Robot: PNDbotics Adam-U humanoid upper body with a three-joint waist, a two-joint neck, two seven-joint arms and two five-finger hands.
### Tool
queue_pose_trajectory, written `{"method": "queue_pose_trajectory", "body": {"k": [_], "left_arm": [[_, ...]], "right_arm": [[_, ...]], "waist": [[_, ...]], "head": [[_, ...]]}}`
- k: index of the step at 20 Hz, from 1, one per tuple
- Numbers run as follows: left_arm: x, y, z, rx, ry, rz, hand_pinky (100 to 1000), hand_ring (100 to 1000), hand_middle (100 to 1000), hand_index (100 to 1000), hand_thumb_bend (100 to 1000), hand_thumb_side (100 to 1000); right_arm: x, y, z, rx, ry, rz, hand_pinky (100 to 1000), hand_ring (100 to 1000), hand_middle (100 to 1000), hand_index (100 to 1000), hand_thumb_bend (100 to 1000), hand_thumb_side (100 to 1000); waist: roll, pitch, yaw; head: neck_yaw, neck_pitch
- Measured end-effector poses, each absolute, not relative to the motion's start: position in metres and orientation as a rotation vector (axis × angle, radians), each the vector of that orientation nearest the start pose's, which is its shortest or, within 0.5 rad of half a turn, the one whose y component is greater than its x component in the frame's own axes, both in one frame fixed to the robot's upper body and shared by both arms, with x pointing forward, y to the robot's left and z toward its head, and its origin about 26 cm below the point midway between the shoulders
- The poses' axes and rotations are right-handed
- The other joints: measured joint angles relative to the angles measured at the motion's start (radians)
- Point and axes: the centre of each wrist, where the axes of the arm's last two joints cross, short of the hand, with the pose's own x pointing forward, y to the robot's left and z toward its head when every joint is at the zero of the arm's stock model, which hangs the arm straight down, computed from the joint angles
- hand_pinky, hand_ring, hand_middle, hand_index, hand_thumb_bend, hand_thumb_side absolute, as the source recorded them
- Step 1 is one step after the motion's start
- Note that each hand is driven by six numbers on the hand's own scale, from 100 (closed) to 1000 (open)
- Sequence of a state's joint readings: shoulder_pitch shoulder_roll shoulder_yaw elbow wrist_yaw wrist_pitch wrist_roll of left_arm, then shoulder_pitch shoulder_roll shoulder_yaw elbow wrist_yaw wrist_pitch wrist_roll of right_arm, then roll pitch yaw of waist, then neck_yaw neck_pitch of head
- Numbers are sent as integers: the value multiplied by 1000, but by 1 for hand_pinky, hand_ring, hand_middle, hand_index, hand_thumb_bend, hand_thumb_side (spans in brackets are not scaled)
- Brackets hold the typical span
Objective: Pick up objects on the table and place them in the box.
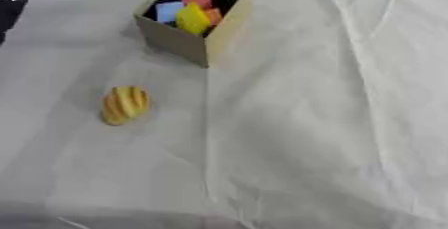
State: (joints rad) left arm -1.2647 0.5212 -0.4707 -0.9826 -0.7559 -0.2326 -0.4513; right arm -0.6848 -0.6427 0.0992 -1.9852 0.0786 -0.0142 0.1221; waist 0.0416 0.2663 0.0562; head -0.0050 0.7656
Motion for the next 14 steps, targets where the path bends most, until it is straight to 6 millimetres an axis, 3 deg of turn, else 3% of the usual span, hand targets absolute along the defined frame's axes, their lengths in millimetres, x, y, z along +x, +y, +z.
{"method": "queue_pose_trajectory", "body": {"k": [14], "left_arm": [[436, 197, 263, 748, -1311, -2002, 780, 747, 724, 833, 565, 565]], "right_arm": [[306, -245, 326, 554, 3278, -1295, 909, 735, 683, 809, 100, 535]], "waist": [[-9, -1, 11]], "head": [[-2, 0]]}}
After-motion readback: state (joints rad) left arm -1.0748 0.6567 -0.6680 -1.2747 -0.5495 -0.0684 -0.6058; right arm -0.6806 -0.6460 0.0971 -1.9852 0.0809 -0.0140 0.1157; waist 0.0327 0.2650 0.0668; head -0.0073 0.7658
